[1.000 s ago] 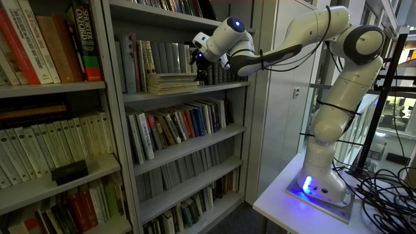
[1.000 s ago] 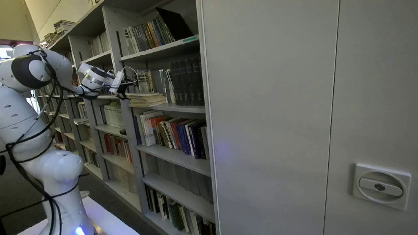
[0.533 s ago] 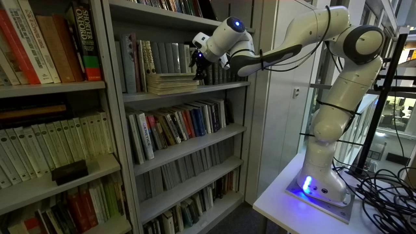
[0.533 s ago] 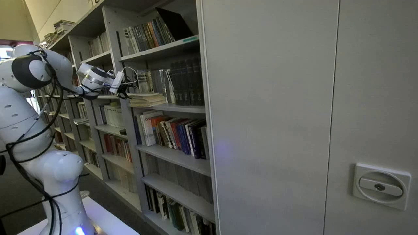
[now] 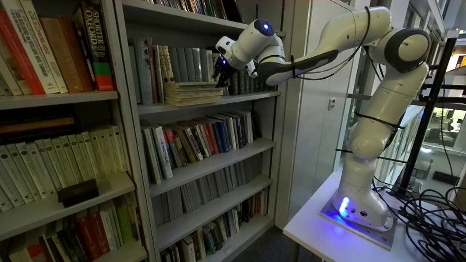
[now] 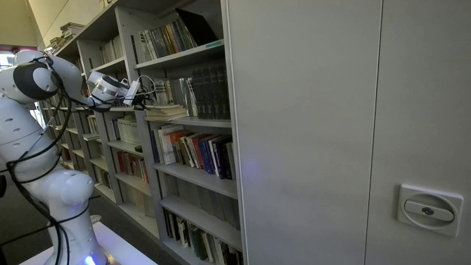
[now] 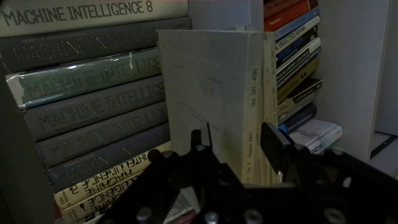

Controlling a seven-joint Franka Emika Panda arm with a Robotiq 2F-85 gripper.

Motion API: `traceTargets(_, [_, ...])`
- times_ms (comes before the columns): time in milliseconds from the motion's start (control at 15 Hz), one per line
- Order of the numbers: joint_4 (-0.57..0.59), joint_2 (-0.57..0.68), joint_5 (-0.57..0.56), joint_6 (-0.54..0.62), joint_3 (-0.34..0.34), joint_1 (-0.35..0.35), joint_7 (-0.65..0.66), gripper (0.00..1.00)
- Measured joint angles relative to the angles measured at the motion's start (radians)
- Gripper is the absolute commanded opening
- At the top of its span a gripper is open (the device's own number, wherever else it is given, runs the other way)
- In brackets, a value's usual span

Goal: Pick up the book on top of the pile of books on the bookshelf and then put it on top of the books that are arranged on the shelf

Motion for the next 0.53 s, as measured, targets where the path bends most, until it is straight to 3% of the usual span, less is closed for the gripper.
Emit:
traceTargets(67, [0.0, 0.0, 0.0, 0.0, 0.0, 0.0, 0.0, 0.26])
traceTargets(333, [0.003, 0.0, 0.0, 0.0, 0.0, 0.0, 0.0, 0.0])
traceTargets(533, [0.005, 0.0, 0.0, 0.0, 0.0, 0.0, 0.0, 0.03])
